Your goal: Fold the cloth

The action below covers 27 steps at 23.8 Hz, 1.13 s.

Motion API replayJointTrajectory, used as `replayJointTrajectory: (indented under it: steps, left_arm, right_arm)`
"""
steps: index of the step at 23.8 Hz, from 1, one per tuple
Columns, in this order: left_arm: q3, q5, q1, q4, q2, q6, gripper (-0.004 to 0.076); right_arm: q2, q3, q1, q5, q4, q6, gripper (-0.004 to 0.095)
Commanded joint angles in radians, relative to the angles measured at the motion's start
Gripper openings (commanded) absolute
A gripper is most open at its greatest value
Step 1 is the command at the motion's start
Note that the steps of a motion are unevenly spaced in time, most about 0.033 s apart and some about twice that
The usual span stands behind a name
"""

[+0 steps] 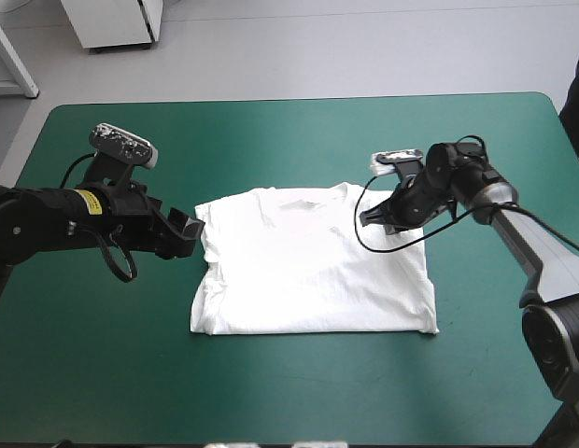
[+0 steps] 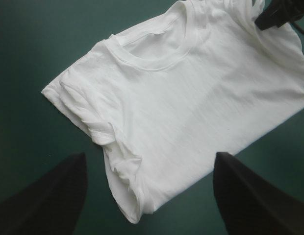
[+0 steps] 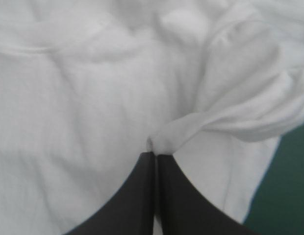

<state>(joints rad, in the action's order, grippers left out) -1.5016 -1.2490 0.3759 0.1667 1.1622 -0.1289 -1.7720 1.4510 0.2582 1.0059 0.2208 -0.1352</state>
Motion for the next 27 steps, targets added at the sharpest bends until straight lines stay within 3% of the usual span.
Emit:
replayJointTrajectory:
  steps: [1,7,9,11,12,16,18,27]
  left_arm:
    - [-0.031,-0.001,0.003,0.004,-0.022,0.005,0.0517]
    - [-0.031,-0.013,0.003,-0.009,-0.022,0.005,0.0517]
    - [-0.031,-0.013,0.003,-0.015,-0.022,0.005,0.0517]
    - [-0.031,-0.020,0.003,-0.025,-0.022,0.005,0.0517]
    - [-0.031,-0.033,0.003,-0.043,-0.022,0.005,0.0517]
    - [-0.031,-0.039,0.003,-0.104,-0.030,0.008,0.0517]
    - [-0.025,-0.039,0.003,-0.110,-0.039,0.017,0.0517]
    - [0.195,-0.041,0.003,-0.187,-0.181,0.085,0.0517]
  right_arm:
    - [0.005,0.027,0.061,-0.067,0.017,-0.011,-0.0017]
    - [-0.106,0.027,0.126,-0.096,-0.008,-0.011,-0.0009]
    - [-0.130,0.029,0.128,-0.086,-0.008,-0.011,0.0041]
    - [-0.132,0.032,0.128,-0.068,-0.008,-0.036,0.0180]
    - [-0.132,0.058,0.128,-0.032,-0.011,-0.048,0.0305]
    - [-0.130,0.180,0.128,0.153,-0.050,-0.040,0.0508]
    - [-0.098,0.235,0.122,0.228,-0.100,0.004,0.0509]
    - [0.233,0.147,0.122,0.242,-0.252,0.089,0.0509]
